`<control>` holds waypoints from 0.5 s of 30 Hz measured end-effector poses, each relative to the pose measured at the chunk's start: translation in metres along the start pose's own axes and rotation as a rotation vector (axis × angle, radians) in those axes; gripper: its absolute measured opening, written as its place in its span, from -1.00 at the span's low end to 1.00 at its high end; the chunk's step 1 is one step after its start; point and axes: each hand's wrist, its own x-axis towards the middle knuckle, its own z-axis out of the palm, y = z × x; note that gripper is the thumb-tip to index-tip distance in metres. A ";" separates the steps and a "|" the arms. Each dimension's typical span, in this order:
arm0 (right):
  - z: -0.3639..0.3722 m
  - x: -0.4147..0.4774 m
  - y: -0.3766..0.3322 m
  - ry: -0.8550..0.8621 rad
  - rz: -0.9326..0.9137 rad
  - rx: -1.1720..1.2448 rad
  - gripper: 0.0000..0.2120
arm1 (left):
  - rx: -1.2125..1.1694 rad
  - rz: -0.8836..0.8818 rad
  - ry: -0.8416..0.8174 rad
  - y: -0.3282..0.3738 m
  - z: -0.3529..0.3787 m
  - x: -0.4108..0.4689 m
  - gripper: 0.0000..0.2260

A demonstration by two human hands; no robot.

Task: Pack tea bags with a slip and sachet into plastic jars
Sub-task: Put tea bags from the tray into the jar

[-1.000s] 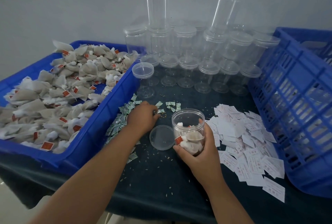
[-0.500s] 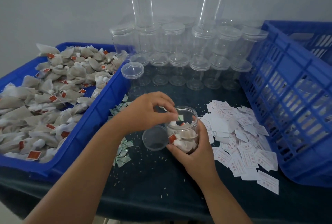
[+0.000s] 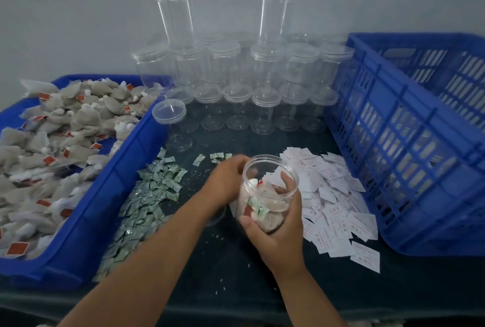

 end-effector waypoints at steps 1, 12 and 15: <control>0.000 0.000 -0.001 -0.003 -0.012 -0.008 -0.10 | 0.010 -0.040 -0.057 -0.009 0.008 0.006 -0.85; 0.003 0.006 -0.001 -0.015 -0.026 -0.043 -0.13 | 0.098 -0.042 -0.124 -0.020 0.010 0.021 -0.88; 0.003 0.005 -0.001 -0.025 -0.016 -0.036 -0.14 | -0.006 -0.009 -0.136 -0.012 0.001 0.016 -0.88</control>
